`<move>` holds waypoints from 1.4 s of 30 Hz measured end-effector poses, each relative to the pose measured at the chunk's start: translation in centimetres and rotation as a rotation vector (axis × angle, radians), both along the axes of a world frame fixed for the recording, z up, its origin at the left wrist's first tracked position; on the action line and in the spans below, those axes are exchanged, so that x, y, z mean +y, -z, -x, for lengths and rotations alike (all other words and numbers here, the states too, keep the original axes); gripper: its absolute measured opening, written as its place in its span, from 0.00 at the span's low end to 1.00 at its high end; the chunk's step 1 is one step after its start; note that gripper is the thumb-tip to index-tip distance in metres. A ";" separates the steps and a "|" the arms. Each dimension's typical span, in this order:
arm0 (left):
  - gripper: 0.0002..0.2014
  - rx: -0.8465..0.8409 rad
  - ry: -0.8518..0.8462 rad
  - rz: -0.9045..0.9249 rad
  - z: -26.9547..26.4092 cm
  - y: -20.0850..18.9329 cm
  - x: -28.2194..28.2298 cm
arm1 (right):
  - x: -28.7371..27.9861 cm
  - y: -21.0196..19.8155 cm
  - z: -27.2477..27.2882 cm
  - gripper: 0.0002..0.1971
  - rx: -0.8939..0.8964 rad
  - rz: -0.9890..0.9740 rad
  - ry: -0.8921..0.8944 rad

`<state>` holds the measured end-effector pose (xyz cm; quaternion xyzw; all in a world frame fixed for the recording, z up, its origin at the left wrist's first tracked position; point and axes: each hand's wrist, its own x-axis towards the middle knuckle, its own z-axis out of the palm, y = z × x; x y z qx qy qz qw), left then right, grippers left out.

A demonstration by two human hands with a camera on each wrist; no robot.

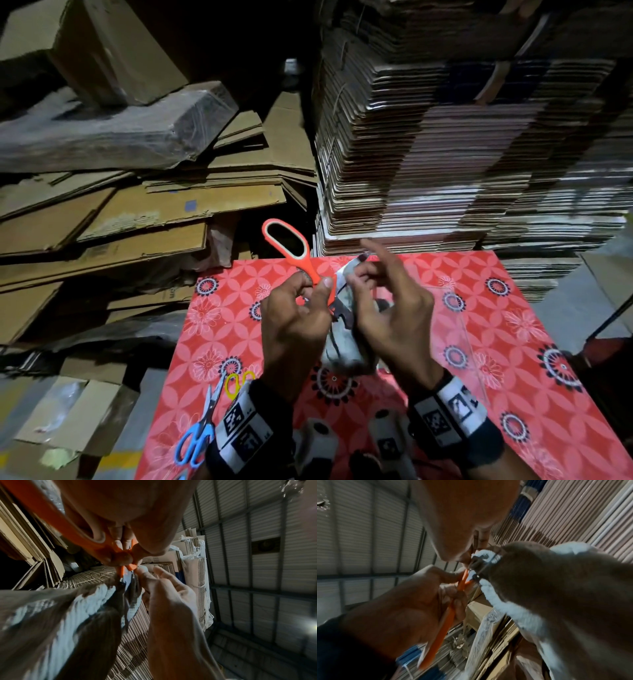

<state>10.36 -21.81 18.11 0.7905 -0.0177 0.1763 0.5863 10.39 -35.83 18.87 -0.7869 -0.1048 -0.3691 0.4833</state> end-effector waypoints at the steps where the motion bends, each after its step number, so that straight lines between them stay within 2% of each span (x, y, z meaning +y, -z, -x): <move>1: 0.20 -0.009 -0.005 -0.019 0.1 0.1 0.0 | -0.6 -0.3 -0.5 0.24 0.027 -0.059 0.021; 4: 0.23 -0.032 -0.010 -0.029 0.2 0.5 0.0 | -1.5 -0.7 -1.3 0.23 0.029 -0.091 0.057; 9: 0.22 -0.008 -0.042 -0.029 0.3 0.8 0.0 | -0.6 0.3 0.0 0.25 0.120 -0.075 -0.041; 13: 0.22 0.022 -0.041 -0.035 0.4 0.5 -0.3 | -2.4 -0.7 -1.6 0.23 0.092 -0.167 -0.007; 17: 0.22 0.019 -0.050 -0.011 0.3 0.4 -0.2 | -1.0 -0.4 -0.5 0.20 0.108 -0.202 -0.043; 20: 0.22 0.016 -0.044 -0.040 0.5 0.6 0.0 | -0.6 0.0 0.0 0.22 0.159 -0.251 -0.094; 24: 0.21 -0.002 -0.035 -0.068 1.1 0.2 -0.3 | -2.3 -0.3 -1.4 0.21 0.164 -0.329 -0.045; 30: 0.22 -0.002 -0.043 -0.043 0.8 -0.2 -0.2 | 0.6 0.6 0.6 0.21 0.156 -0.255 -0.127; 31: 0.22 -0.009 -0.043 -0.048 1.0 -0.6 -0.3 | 0.2 0.5 0.3 0.21 0.145 -0.272 -0.125; 33: 0.21 -0.020 -0.022 -0.015 1.3 -1.1 -0.5 | -1.1 0.0 -0.9 0.21 0.136 -0.435 -0.186; 35: 0.21 0.014 0.008 0.115 1.5 -1.0 -0.5 | -2.1 -0.7 -1.7 0.20 0.177 -0.567 -0.307; 37: 0.21 0.026 0.018 0.173 1.3 -0.8 -0.3 | -2.9 -0.6 -1.9 0.14 0.224 -0.621 -0.369; 39: 0.21 0.015 0.000 0.145 0.9 -0.2 0.1 | -3.6 0.2 -2.2 0.05 0.247 -0.627 -0.341; 42: 0.23 0.021 -0.029 0.126 0.6 0.3 0.4 | -4.3 2.5 -3.1 0.08 0.351 -0.588 -0.220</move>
